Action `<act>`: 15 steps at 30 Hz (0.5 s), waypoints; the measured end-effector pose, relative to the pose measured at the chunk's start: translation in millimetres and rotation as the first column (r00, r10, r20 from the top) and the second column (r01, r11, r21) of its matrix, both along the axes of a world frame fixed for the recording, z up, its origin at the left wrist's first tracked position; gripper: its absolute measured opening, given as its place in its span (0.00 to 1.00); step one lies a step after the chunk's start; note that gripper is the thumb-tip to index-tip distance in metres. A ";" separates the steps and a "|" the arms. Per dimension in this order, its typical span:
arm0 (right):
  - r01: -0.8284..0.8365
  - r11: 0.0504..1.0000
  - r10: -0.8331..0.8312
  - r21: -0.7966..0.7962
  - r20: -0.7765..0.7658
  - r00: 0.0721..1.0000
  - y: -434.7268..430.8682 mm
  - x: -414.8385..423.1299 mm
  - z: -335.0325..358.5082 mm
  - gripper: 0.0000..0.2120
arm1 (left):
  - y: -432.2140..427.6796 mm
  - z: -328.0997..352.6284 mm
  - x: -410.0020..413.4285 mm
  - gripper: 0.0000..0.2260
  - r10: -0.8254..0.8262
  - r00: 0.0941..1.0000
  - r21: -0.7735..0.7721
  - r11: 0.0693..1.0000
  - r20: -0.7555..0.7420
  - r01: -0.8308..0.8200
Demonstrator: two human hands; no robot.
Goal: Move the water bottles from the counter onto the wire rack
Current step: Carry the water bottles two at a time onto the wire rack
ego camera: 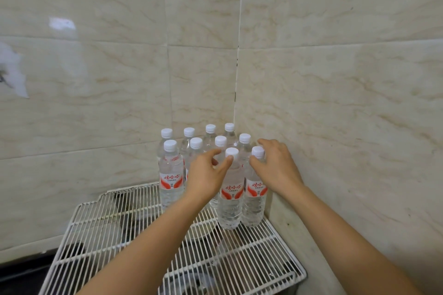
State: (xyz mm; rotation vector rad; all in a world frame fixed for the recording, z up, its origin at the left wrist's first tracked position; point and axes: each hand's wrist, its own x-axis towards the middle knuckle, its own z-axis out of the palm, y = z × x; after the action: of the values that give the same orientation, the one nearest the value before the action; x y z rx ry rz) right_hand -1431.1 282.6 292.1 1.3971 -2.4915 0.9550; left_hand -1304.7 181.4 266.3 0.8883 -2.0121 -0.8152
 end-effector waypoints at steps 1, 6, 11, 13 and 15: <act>-0.002 0.999 0.000 -0.034 -0.045 0.999 -0.6 6.8 0.3 0.21 | -2.0 -1.5 8.0 0.22 0.017 1.000 -0.023 1.000 -0.004 -0.017; -0.149 0.984 0.134 -0.098 -0.149 0.980 -20.6 75.0 5.4 0.18 | -14.1 -1.2 81.7 0.15 0.094 0.996 -0.123 0.988 0.012 -0.091; -0.390 0.917 0.372 -0.081 -0.176 0.911 -64.1 186.3 -13.7 0.17 | -35.0 -5.7 209.1 0.14 0.298 0.950 -0.153 0.947 0.089 -0.283; -0.462 0.887 0.452 -0.026 -0.163 0.877 -81.5 241.7 -30.5 0.19 | -37.6 -11.2 272.7 0.14 0.372 0.917 -0.137 0.925 0.142 -0.354; -0.534 0.844 0.534 0.043 -0.149 0.832 -94.5 306.2 -49.6 0.22 | -36.0 -22.7 342.5 0.15 0.450 0.875 -0.140 0.892 0.179 -0.430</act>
State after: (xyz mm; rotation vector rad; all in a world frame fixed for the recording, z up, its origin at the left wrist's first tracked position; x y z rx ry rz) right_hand -1125.0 188.1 242.5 2.1412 -2.0112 0.8750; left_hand -962.2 145.4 243.6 1.3574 -1.8896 -0.3757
